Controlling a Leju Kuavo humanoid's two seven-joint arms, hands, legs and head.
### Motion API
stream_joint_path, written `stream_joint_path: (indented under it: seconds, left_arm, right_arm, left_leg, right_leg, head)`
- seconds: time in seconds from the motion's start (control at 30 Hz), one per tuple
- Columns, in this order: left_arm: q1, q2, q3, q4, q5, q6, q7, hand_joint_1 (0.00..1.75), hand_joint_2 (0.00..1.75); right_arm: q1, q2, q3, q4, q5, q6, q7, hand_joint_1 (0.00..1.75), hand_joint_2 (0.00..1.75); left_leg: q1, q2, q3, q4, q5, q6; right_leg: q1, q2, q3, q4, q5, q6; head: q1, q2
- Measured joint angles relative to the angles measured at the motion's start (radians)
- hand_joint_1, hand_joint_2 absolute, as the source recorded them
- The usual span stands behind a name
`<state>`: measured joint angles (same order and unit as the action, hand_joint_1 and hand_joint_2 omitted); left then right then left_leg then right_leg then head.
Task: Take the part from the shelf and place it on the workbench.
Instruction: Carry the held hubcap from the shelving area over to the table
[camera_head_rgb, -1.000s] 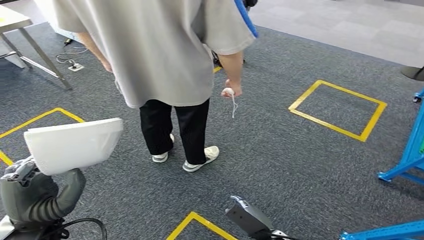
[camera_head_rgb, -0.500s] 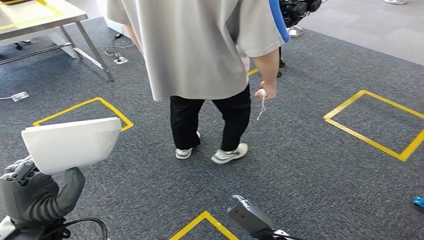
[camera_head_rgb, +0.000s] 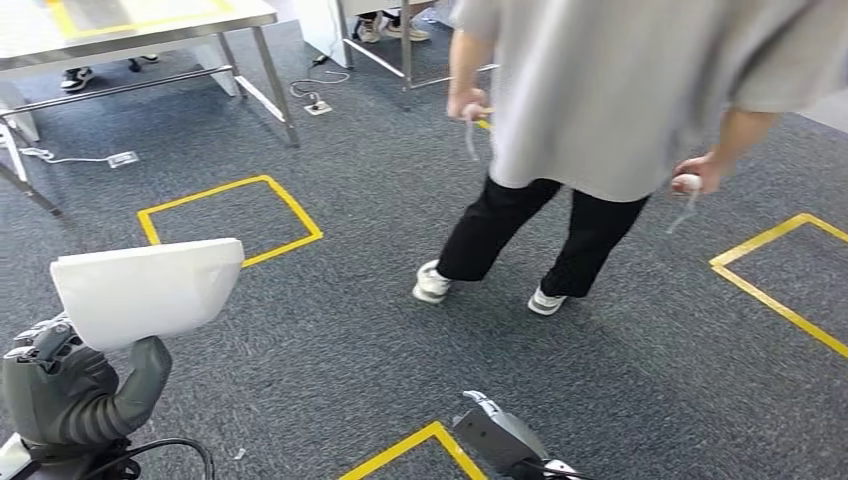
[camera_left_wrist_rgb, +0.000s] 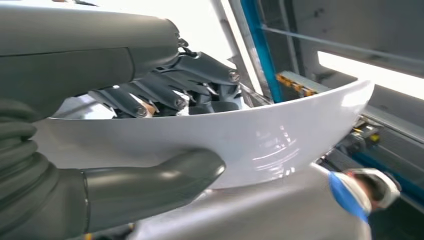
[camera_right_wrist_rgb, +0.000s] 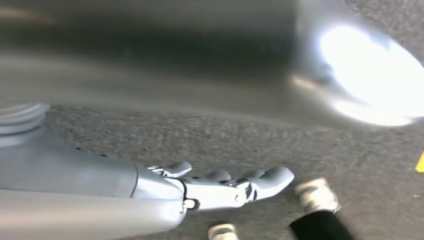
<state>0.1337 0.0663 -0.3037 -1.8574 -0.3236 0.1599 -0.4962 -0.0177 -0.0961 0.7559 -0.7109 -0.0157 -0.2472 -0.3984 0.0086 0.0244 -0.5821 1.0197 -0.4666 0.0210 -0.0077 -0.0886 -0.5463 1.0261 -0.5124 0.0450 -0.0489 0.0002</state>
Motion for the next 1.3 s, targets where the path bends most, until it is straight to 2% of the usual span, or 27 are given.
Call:
stream_joint_path:
  seconds: [0.03, 0.07, 0.1, 0.13, 0.17, 0.2, 0.23, 0.27, 0.3, 0.33, 0.37, 0.43, 0.47, 0.5, 0.53, 0.6, 0.63, 0.67, 0.7, 0.73, 0.8, 0.83, 0.87, 0.9, 1.03, 1.17, 1.3]
  left_arm:
    - [0.000, 0.000, 0.000, -0.001, 0.000, 0.000, 0.000, 1.75, 1.75]
    - [0.001, -0.001, 0.000, -0.001, 0.000, 0.000, 0.001, 1.75, 1.75]
    - [0.001, -0.001, 0.000, -0.001, 0.000, 0.000, 0.001, 1.75, 1.75]
    - [0.002, -0.002, 0.000, -0.001, 0.000, 0.000, 0.001, 1.75, 1.75]
    - [0.002, -0.002, 0.000, 0.000, 0.000, 0.000, 0.002, 1.75, 1.75]
    - [0.003, -0.002, 0.000, 0.001, 0.000, 0.000, 0.002, 1.75, 1.75]
    - [0.003, -0.002, 0.000, 0.002, 0.001, 0.000, 0.003, 1.75, 1.75]
    - [0.003, -0.002, 0.000, 0.002, 0.001, 0.000, 0.004, 1.75, 1.75]
    - [0.003, -0.002, 0.001, 0.002, 0.002, 0.001, 0.005, 1.75, 1.75]
    - [0.003, -0.002, 0.001, 0.002, 0.004, 0.001, 0.006, 1.75, 1.75]
    - [0.002, -0.002, 0.001, 0.003, 0.006, 0.001, 0.008, 1.75, 1.75]
    - [0.002, -0.002, 0.004, 0.004, 0.010, 0.002, 0.012, 1.75, 1.75]
    - [0.002, -0.002, 0.008, 0.004, 0.011, 0.002, 0.013, 1.75, 1.75]
    - [0.000, -0.001, 0.013, 0.005, 0.013, 0.003, 0.014, 1.75, 1.75]
    - [-0.002, -0.001, 0.019, 0.006, 0.015, 0.005, 0.015, 1.75, 1.75]
    - [-0.008, 0.000, 0.028, 0.012, 0.017, 0.008, 0.016, 1.75, 1.75]
    - [-0.010, 0.000, 0.032, 0.016, 0.017, 0.010, 0.016, 1.75, 1.75]
    - [-0.010, 0.000, 0.037, 0.020, 0.018, 0.010, 0.017, 1.75, 1.75]
    - [-0.011, 0.000, 0.041, 0.024, 0.018, 0.011, 0.017, 1.75, 1.75]
    - [-0.011, 0.000, 0.044, 0.027, 0.018, 0.012, 0.017, 1.75, 1.75]
    - [-0.013, 0.001, 0.051, 0.034, 0.017, 0.013, 0.017, 1.75, 1.75]
    - [-0.014, 0.001, 0.054, 0.036, 0.017, 0.014, 0.018, 1.75, 1.75]
    - [-0.015, 0.002, 0.057, 0.039, 0.017, 0.016, 0.018, 1.75, 1.75]
    - [-0.015, 0.001, 0.060, 0.041, 0.018, 0.017, 0.020, 1.75, 1.75]
    - [-0.012, -0.002, 0.070, 0.044, 0.026, 0.015, 0.042, 1.75, 1.75]
    - [-0.007, -0.008, 0.075, 0.042, 0.037, -0.002, 0.062, 1.75, 1.75]
    - [0.003, -0.010, 0.075, 0.039, 0.037, -0.005, 0.069, 1.75, 1.75]
  right_arm:
    - [0.001, 0.000, 0.000, 0.000, 0.000, 0.000, 0.000, 0.00, 0.00]
    - [0.002, -0.001, 0.000, 0.000, 0.000, -0.001, 0.001, 0.00, 0.00]
    - [0.006, -0.002, 0.000, 0.000, -0.001, -0.001, 0.002, 0.00, 0.00]
    - [0.009, -0.003, 0.000, 0.000, -0.002, 0.000, 0.003, 0.00, 0.00]
    - [0.012, -0.004, 0.000, 0.000, -0.003, 0.000, 0.004, 0.00, 0.00]
    - [0.014, -0.005, 0.000, 0.000, -0.004, 0.000, 0.004, 0.00, 0.00]
    - [0.014, -0.006, 0.000, -0.001, -0.005, 0.000, 0.005, 0.00, 0.00]
    - [0.013, -0.007, 0.000, -0.001, -0.006, 0.000, 0.007, 0.00, 0.00]
    - [0.011, -0.008, 0.000, -0.001, -0.006, 0.000, 0.011, 0.00, 0.00]
    - [0.010, -0.009, 0.000, -0.001, -0.006, 0.000, 0.016, 0.00, 0.00]
    - [0.008, -0.009, 0.000, -0.001, -0.005, 0.001, 0.020, 0.00, 0.00]
    - [0.001, -0.010, 0.000, -0.001, -0.004, 0.003, 0.027, 0.00, 0.00]
    - [-0.004, -0.010, 0.000, -0.001, -0.002, 0.004, 0.030, 0.00, 0.00]
    - [-0.009, -0.009, 0.000, -0.001, 0.000, 0.006, 0.033, 0.00, 0.00]
    - [-0.014, -0.009, 0.000, -0.001, 0.002, 0.010, 0.035, 0.00, 0.00]
    - [-0.019, -0.008, 0.000, 0.000, 0.004, 0.020, 0.037, 0.00, 0.00]
    - [-0.019, -0.008, 0.000, 0.001, 0.005, 0.024, 0.038, 0.00, 0.00]
    - [-0.020, -0.008, 0.000, 0.001, 0.006, 0.027, 0.038, 0.00, 0.00]
    - [-0.022, -0.008, 0.000, 0.002, 0.007, 0.031, 0.038, 0.00, 0.00]
    - [-0.025, -0.008, 0.000, 0.002, 0.008, 0.034, 0.038, 0.00, 0.00]
    - [-0.033, -0.006, 0.000, 0.002, 0.010, 0.037, 0.038, 0.00, 0.00]
    - [-0.037, -0.006, 0.000, 0.003, 0.010, 0.038, 0.038, 0.00, 0.00]
    - [-0.040, -0.006, -0.001, 0.004, 0.010, 0.038, 0.038, 0.00, 0.00]
    - [-0.042, -0.005, -0.001, 0.004, 0.011, 0.039, 0.037, 0.00, 0.00]
    - [-0.045, -0.003, -0.006, 0.008, 0.010, 0.054, 0.036, 0.00, 0.00]
    - [-0.041, -0.002, -0.009, 0.012, 0.012, 0.070, 0.035, 0.00, 0.00]
    - [-0.033, 0.001, -0.011, 0.018, 0.013, 0.074, 0.035, 0.00, 0.00]
  left_leg:
    - [0.003, -0.010, 0.001, -0.003, 0.004, 0.006]
    - [0.004, -0.021, 0.000, -0.004, 0.006, 0.009]
    - [0.005, -0.032, -0.002, -0.004, 0.007, 0.011]
    - [0.004, -0.045, -0.003, -0.003, 0.007, 0.012]
    - [0.004, -0.058, -0.004, -0.002, 0.007, 0.012]
    - [0.004, -0.071, -0.004, -0.002, 0.007, 0.012]
    - [0.004, -0.083, -0.003, -0.001, 0.008, 0.011]
    - [0.004, -0.094, -0.002, 0.000, 0.007, 0.010]
    - [0.003, -0.103, -0.002, 0.002, 0.007, 0.006]
    - [0.002, -0.112, -0.004, 0.003, 0.008, 0.001]
    - [0.002, -0.119, -0.006, 0.003, 0.009, -0.005]
    - [0.003, -0.130, -0.010, -0.002, 0.013, -0.020]
    - [0.004, -0.126, -0.010, -0.002, 0.013, -0.026]
    - [0.003, -0.110, -0.015, 0.009, 0.004, -0.031]
    - [0.002, -0.088, -0.028, 0.040, -0.017, -0.035]
    - [0.002, -0.045, -0.083, 0.163, -0.086, -0.042]
    - [0.002, -0.038, -0.114, 0.232, -0.117, -0.045]
    - [0.003, -0.035, -0.135, 0.278, -0.131, -0.047]
    - [0.003, -0.034, -0.137, 0.287, -0.125, -0.047]
    - [0.003, -0.030, -0.117, 0.253, -0.100, -0.047]
    - [0.002, -0.009, -0.042, 0.113, -0.039, -0.042]
    - [0.000, 0.001, -0.012, 0.055, -0.021, -0.035]
    - [-0.001, 0.007, 0.003, 0.021, -0.013, -0.028]
    - [-0.001, 0.008, 0.006, 0.010, -0.014, -0.022]
    - [-0.003, -0.001, 0.004, 0.008, -0.008, -0.012]
    - [-0.004, -0.001, 0.002, 0.008, -0.008, -0.004]
    - [-0.006, -0.001, 0.001, 0.009, -0.009, -0.001]
  right_leg:
    - [-0.002, 0.026, -0.016, 0.039, -0.026, 0.006]
    - [-0.003, 0.055, -0.044, 0.101, -0.060, 0.010]
    - [-0.003, 0.073, -0.081, 0.176, -0.096, 0.011]
    - [-0.003, 0.079, -0.113, 0.240, -0.118, 0.012]
    - [-0.002, 0.081, -0.132, 0.274, -0.122, 0.011]
    - [-0.002, 0.082, -0.132, 0.267, -0.104, 0.009]
    - [-0.002, 0.086, -0.111, 0.217, -0.069, 0.006]
    - [-0.003, 0.097, -0.076, 0.140, -0.028, 0.002]
    - [-0.003, 0.111, -0.044, 0.068, 0.001, -0.001]
    - [-0.003, 0.122, -0.020, 0.015, 0.020, -0.004]
    - [-0.002, 0.129, -0.008, -0.014, 0.026, -0.008]
    - [0.000, 0.122, -0.009, -0.020, 0.027, -0.017]
    - [-0.001, 0.115, -0.008, -0.023, 0.030, -0.024]
    - [-0.002, 0.109, -0.008, -0.027, 0.033, -0.032]
    - [-0.004, 0.101, -0.007, -0.031, 0.036, -0.038]
    - [-0.003, 0.083, -0.007, -0.033, 0.036, -0.045]
    - [-0.002, 0.072, -0.008, -0.032, 0.035, -0.046]
    - [-0.001, 0.062, -0.008, -0.031, 0.034, -0.047]
    - [-0.001, 0.052, -0.009, -0.029, 0.034, -0.046]
    - [-0.001, 0.043, -0.009, -0.027, 0.033, -0.045]
    - [0.001, 0.030, -0.008, -0.021, 0.028, -0.039]
    - [0.003, 0.026, -0.009, -0.018, 0.025, -0.034]
    - [0.006, 0.022, -0.009, -0.016, 0.024, -0.029]
    - [0.008, 0.020, -0.010, -0.014, 0.021, -0.026]
    - [0.011, 0.017, -0.008, -0.018, 0.024, -0.042]
    - [0.010, 0.018, -0.005, -0.029, 0.033, -0.027]
    - [0.009, 0.018, -0.005, -0.032, 0.034, -0.015]
  head:
    - [0.000, 0.000]
    - [0.001, 0.000]
    - [0.001, 0.000]
    - [0.001, 0.000]
    - [0.001, 0.000]
    - [0.001, 0.000]
    - [0.002, 0.000]
    - [0.001, 0.000]
    - [0.001, 0.000]
    - [0.001, 0.000]
    - [0.001, 0.000]
    - [0.001, 0.000]
    - [0.001, 0.000]
    - [0.001, 0.000]
    - [0.000, 0.000]
    - [-0.001, 0.000]
    - [-0.001, 0.000]
    - [-0.001, 0.000]
    - [-0.001, 0.000]
    - [-0.001, 0.000]
    - [-0.001, 0.000]
    - [-0.001, 0.000]
    - [0.000, 0.000]
    - [0.000, 0.000]
    - [0.001, 0.000]
    - [0.001, 0.000]
    - [0.001, 0.000]
